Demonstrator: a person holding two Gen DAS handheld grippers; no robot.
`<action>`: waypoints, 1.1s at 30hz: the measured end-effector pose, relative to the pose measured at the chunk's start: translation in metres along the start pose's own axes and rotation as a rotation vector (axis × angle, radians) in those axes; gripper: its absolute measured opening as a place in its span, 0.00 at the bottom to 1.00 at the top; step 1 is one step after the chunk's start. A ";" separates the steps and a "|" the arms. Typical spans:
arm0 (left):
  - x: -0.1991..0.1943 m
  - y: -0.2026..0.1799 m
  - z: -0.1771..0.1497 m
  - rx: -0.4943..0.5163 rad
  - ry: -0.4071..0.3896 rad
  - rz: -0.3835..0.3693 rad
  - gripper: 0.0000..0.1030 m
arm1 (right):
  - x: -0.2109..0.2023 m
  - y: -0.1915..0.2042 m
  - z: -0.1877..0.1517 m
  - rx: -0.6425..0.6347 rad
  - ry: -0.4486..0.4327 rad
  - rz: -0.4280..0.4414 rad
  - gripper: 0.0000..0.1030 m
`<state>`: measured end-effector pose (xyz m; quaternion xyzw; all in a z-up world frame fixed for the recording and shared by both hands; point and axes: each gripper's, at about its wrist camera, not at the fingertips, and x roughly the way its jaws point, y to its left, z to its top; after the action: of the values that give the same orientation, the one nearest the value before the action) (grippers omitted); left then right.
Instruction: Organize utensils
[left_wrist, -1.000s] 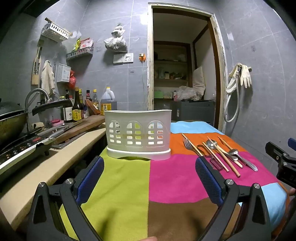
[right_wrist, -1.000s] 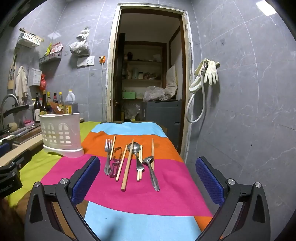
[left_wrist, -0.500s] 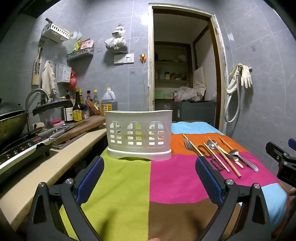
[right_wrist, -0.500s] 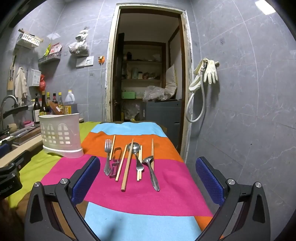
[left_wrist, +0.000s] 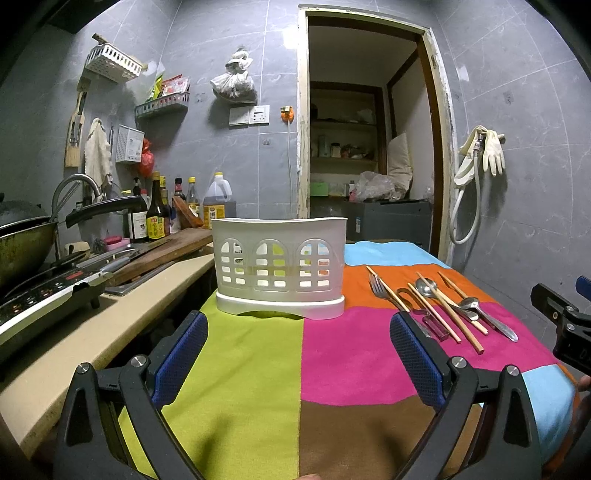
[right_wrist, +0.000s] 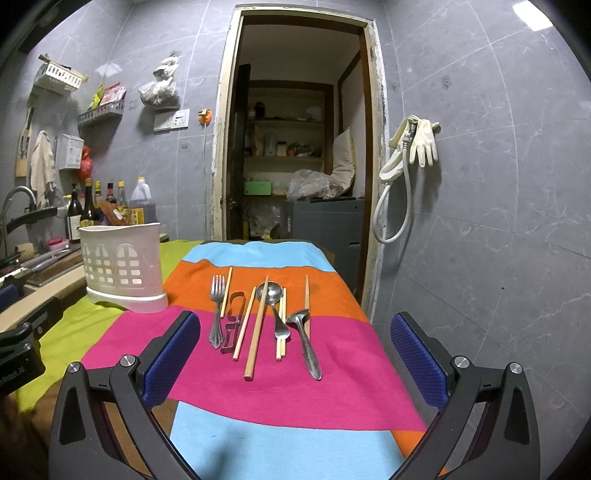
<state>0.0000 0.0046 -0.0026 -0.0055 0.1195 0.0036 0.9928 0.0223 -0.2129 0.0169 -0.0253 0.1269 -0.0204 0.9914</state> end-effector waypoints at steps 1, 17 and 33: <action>0.000 0.000 0.000 0.000 0.000 0.000 0.94 | 0.000 0.000 0.000 0.000 0.000 0.000 1.00; 0.002 0.003 -0.002 -0.002 0.003 0.001 0.94 | 0.000 0.002 -0.001 -0.002 0.002 0.001 1.00; 0.003 0.005 -0.006 -0.003 0.007 0.001 0.94 | 0.000 0.002 -0.001 -0.003 0.005 0.000 1.00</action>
<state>0.0016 0.0094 -0.0088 -0.0068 0.1228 0.0043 0.9924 0.0220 -0.2114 0.0164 -0.0265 0.1296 -0.0201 0.9910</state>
